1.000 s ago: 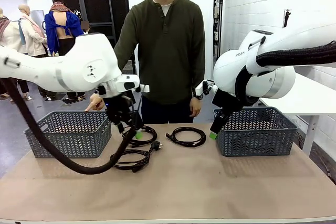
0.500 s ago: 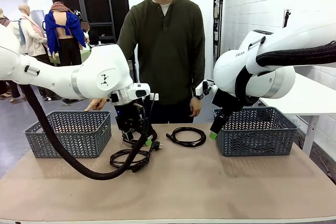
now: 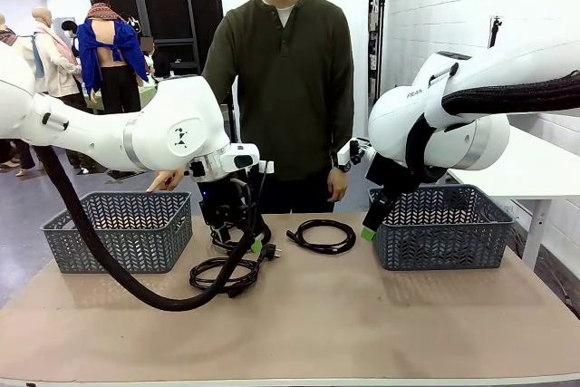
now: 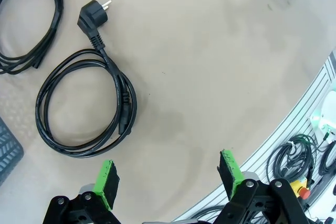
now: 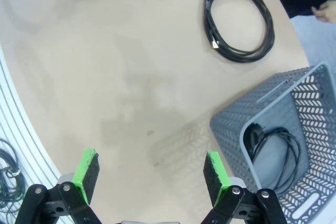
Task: Organize the cables according to human instructions.
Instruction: Pick up a bundle of cables and place it in the basket indicated by the human.
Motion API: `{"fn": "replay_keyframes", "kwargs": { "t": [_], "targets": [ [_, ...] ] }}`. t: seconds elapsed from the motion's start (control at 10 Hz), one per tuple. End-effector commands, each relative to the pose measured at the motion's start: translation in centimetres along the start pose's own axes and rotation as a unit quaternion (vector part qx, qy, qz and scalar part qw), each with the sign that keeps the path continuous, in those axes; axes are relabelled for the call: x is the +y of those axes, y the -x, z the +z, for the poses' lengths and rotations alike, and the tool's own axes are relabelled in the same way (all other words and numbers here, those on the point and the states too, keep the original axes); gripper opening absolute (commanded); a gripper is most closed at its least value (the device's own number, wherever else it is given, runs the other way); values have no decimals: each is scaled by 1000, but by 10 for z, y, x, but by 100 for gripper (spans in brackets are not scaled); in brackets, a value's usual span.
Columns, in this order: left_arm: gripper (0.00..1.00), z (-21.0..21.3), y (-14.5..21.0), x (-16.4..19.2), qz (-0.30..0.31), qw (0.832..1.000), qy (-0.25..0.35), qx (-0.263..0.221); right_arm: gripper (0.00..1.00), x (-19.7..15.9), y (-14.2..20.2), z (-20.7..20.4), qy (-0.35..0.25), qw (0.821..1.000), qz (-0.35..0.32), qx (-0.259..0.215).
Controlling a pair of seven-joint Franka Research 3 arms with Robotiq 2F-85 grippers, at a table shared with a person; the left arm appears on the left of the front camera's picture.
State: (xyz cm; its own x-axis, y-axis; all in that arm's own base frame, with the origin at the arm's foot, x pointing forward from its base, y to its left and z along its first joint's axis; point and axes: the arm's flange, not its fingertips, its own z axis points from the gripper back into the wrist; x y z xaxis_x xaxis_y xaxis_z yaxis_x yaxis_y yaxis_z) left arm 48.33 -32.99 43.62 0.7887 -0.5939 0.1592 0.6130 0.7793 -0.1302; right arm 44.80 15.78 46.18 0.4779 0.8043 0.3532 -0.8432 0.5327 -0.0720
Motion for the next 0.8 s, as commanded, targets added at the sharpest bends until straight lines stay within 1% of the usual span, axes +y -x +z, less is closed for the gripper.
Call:
{"fn": "replay_keyframes", "kwargs": {
  "t": [0.0, 0.1, 0.2, 0.3, 0.4, 0.5, 0.7],
  "targets": [
    [100, -10, -13, -1, 19, 1000, -11, 14, 100, 0, 1, -1, 1, 1000, -2, 0],
    [100, -18, -20, 0, 17, 1000, -10, 20, 100, 0, 1, -1, 1, 1000, -2, 0],
    [100, -27, -24, 4, 37, 999, -22, 28, 100, 0, 1, -1, 1, 1000, -2, 0],
    [100, -36, -29, 5, 62, 997, -16, 36, 100, 0, 1, -1, 1, 1000, -2, 0],
    [100, -44, -31, 7, 68, 997, -25, 39, 100, 0, 1, -1, 1, 1000, -2, 0],
    [100, -50, -32, 10, 74, 996, -37, 38, 100, 0, 1, -1, 1, 1000, -2, 0],
    [100, -63, -33, 14, 90, 995, -28, 28, 100, 0, 1, -1, 1, 1000, -2, 0]
  ]
}}
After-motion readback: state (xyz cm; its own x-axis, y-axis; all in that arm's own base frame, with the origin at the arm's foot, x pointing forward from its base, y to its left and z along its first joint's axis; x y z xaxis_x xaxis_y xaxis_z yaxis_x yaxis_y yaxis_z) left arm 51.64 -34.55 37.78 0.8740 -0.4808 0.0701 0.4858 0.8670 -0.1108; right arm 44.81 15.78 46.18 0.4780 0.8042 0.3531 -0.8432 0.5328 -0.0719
